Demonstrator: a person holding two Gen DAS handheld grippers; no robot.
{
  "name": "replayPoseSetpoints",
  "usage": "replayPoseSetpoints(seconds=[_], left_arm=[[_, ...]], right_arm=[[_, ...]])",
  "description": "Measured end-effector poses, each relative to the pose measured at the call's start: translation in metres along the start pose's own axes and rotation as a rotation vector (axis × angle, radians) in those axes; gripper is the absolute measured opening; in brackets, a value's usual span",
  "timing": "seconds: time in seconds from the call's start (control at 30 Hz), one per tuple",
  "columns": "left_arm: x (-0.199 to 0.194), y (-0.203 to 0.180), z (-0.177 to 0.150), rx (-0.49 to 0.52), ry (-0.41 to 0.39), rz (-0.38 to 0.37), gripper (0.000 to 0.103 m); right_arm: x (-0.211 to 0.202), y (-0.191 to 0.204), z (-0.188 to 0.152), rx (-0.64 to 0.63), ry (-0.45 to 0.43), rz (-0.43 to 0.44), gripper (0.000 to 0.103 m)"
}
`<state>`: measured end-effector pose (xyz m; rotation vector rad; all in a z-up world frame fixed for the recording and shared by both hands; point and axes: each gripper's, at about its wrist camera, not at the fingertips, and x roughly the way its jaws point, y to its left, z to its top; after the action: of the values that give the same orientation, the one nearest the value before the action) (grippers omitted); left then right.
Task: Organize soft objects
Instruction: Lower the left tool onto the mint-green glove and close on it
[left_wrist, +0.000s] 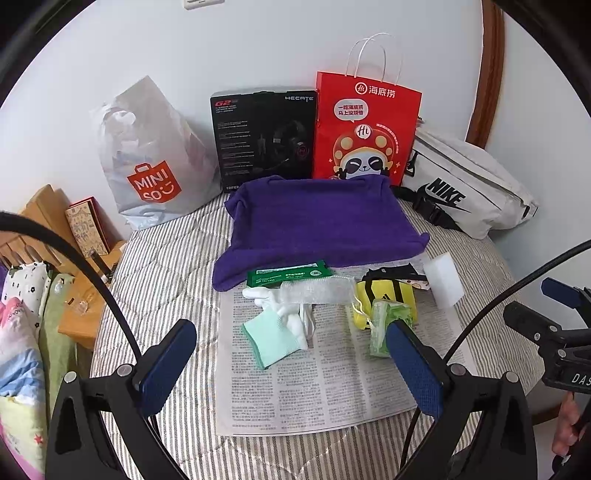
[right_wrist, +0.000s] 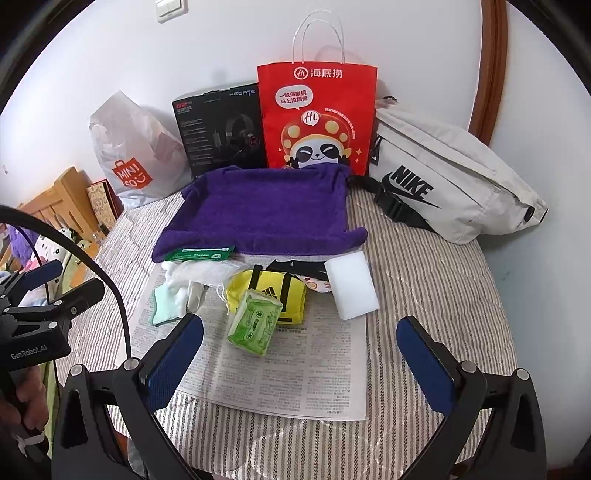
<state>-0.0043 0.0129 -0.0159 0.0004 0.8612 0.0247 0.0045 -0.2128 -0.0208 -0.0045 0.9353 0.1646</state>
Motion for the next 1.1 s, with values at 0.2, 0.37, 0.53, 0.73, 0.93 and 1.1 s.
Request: replayPoseSetpoints(seconds=[0.2, 0.37, 0.53, 0.73, 0.93, 1.1], left_arm=[[0.001, -0.002, 0.000, 0.002, 0.008, -0.001, 0.103], [0.006, -0.003, 0.000, 0.010, 0.006, -0.009, 0.103], [0.017, 0.003, -0.002, -0.003, 0.020, -0.014, 0.103], [0.040, 0.019, -0.004, -0.019, 0.044, -0.026, 0.103], [0.072, 0.041, -0.012, -0.045, 0.071, -0.024, 0.103], [0.107, 0.054, -0.028, -0.073, 0.130, -0.044, 0.103]], right_arm=[[-0.001, 0.000, 0.000, -0.005, -0.002, 0.003, 0.103], [0.001, 0.001, 0.000, -0.009, 0.000, 0.002, 0.103], [0.008, -0.001, -0.002, -0.004, 0.004, 0.005, 0.103], [0.022, -0.008, -0.007, 0.013, 0.009, 0.011, 0.103], [0.035, -0.016, -0.010, 0.014, 0.023, 0.006, 0.103], [0.045, -0.021, -0.014, 0.021, 0.044, 0.003, 0.103]])
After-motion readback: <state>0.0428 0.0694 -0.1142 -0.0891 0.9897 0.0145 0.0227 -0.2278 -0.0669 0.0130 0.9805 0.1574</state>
